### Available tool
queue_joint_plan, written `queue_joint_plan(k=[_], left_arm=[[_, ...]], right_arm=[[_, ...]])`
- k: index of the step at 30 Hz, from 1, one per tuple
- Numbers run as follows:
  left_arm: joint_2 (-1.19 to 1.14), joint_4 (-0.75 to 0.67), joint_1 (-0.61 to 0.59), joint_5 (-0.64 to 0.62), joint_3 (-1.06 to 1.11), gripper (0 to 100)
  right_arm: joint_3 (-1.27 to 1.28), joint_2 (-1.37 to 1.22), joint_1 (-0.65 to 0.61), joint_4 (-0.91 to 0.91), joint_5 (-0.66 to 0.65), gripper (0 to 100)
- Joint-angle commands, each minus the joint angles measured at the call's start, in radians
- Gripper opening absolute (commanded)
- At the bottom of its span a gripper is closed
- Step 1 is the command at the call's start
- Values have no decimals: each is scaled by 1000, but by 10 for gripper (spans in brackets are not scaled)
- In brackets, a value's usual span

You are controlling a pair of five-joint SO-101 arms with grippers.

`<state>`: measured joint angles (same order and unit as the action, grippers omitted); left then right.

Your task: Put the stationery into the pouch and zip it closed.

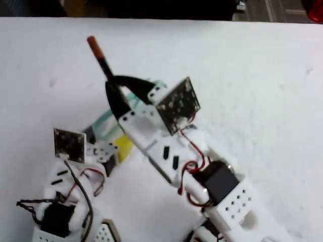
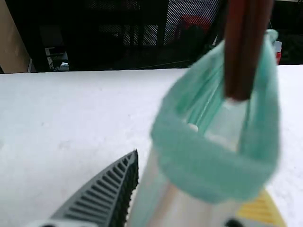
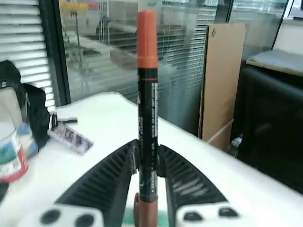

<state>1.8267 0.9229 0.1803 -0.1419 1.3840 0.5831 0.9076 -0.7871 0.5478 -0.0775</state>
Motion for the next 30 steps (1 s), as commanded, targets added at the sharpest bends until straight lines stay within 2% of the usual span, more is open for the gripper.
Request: queue_joint_plan(k=[1,6,12,17,19,22,27,30], left_arm=[[-2,-43,-5,-14,-5,290],[-2,-43,-7,-14,-3,290],[-2,-43,-7,-14,-3,290],[-2,-43,-7,-14,-3,290],[-2,-43,-7,-14,-3,290],[-2,-41,-7,-14,-3,289],[-2,-44,-16,-14,-5,286],[-2,-44,-38,-14,-5,286]], right_arm=[[17,28,-4,-13,0,18],[-15,28,-19,59,0,31],[-35,81,-31,130,8,265],[-87,101,-13,242,5,283],[-112,101,35,248,3,283],[-140,94,174,248,2,277],[-64,28,415,344,-2,196],[20,-77,475,406,-83,190]])
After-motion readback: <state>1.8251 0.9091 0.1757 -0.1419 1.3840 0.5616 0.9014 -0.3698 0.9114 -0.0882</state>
